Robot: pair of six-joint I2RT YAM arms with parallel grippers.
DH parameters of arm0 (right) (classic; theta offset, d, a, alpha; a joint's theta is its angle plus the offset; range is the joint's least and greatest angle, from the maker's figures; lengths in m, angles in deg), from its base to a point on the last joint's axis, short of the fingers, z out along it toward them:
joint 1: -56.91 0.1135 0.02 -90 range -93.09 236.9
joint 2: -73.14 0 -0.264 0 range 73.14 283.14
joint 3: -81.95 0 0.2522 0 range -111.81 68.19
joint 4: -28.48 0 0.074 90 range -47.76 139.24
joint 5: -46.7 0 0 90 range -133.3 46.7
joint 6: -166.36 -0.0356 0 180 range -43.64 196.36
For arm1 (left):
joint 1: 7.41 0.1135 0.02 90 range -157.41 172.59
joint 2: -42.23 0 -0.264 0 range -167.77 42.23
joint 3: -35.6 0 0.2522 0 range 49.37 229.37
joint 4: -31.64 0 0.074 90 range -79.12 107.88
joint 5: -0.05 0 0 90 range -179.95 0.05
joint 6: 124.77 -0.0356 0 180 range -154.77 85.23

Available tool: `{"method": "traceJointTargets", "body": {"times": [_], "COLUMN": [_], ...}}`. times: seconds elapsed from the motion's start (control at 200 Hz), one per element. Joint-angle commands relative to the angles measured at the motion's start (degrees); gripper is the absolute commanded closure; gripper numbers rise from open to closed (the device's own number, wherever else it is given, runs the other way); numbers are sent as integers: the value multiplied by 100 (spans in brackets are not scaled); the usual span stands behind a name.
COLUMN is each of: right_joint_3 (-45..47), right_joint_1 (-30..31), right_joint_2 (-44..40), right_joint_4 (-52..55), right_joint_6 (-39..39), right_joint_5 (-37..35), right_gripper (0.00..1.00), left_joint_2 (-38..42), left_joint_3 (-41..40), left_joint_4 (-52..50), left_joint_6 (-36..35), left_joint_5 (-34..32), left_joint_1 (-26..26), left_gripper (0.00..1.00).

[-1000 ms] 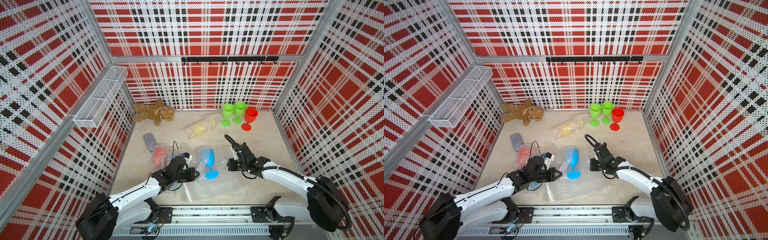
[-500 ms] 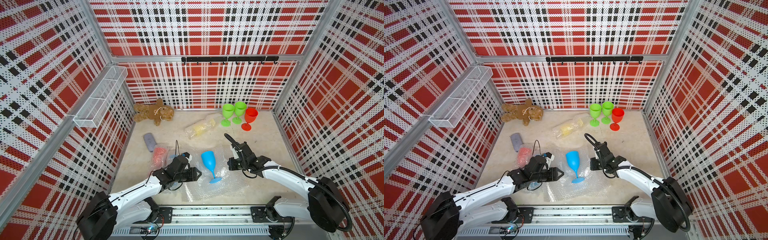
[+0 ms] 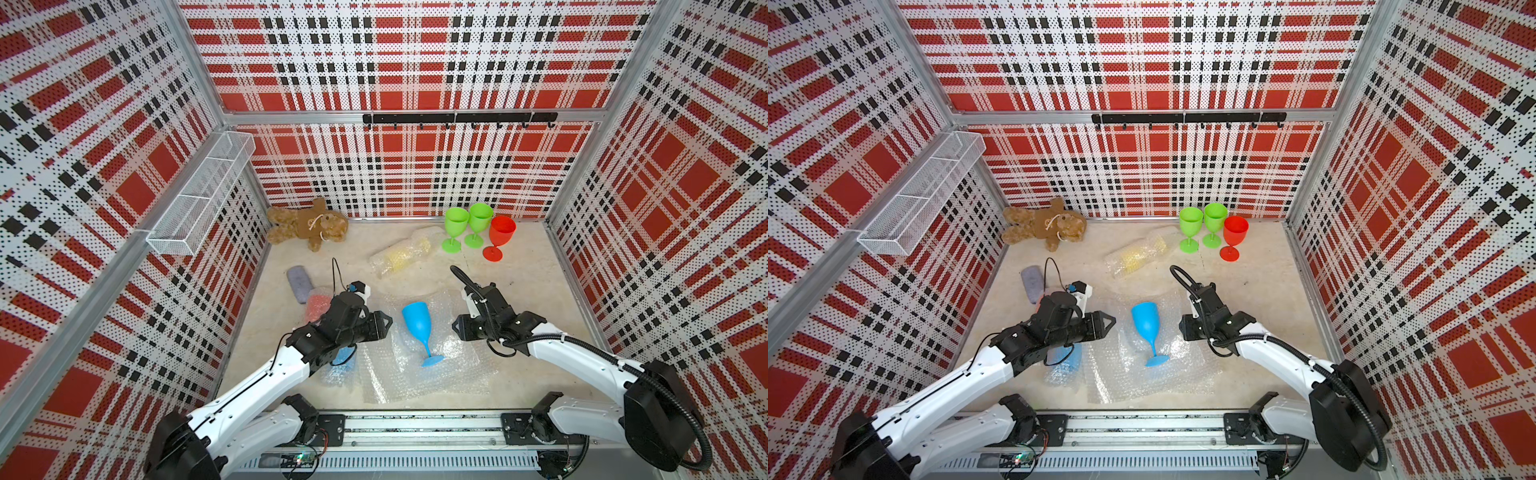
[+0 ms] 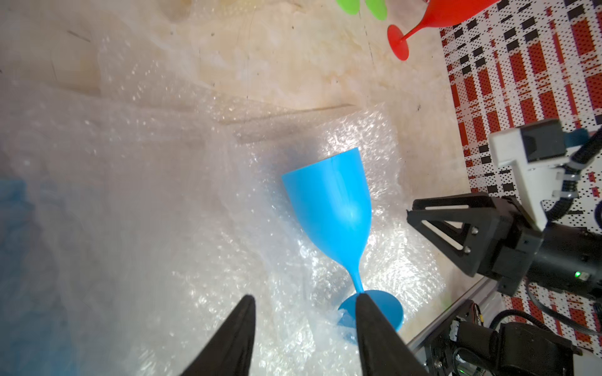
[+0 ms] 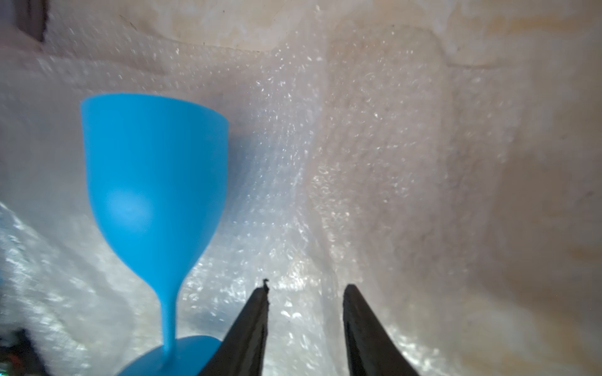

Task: Unpack wine glasses from bubble wrap
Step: Unwrap the bubble wrap.

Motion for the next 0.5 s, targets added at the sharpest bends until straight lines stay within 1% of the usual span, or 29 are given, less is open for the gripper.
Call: {"method": "traceJointTargets", "body": {"times": [0.0, 0.05, 0.095, 0.15, 0.215, 0.311, 0.361, 0.496], "right_joint_3": [-438, -605, -756, -945, -1154, -1424, -1398, -1239], "right_joint_1": [-31, -15, 60, 200, 279, 333, 342, 347], "right_joint_2": [-102, -143, -214, -261, -162, 194, 302, 505], "right_joint_4": [391, 543, 608, 603, 584, 628, 501, 168], "right_joint_6": [204, 318, 463, 591, 631, 500, 373, 107], "right_joint_5": [-463, -616, -647, -510, -30, 507, 676, 959], "right_gripper": [46, 45, 49, 59, 72, 92, 100, 100], "left_joint_2": [-89, -125, -153, -199, -297, -524, -696, -1245], "left_joint_3": [276, 345, 365, 382, 382, 379, 414, 684], "left_joint_4": [-143, -79, 4, 123, 284, 567, 711, 879], "left_joint_6": [-296, -323, -334, -340, -322, -244, -229, -282], "left_joint_5": [-76, -30, 7, 61, 165, 314, 428, 289], "left_joint_1": [33, 32, 9, 6, -11, -117, -232, -745], "left_gripper": [50, 52, 54, 56, 59, 61, 63, 68]}}
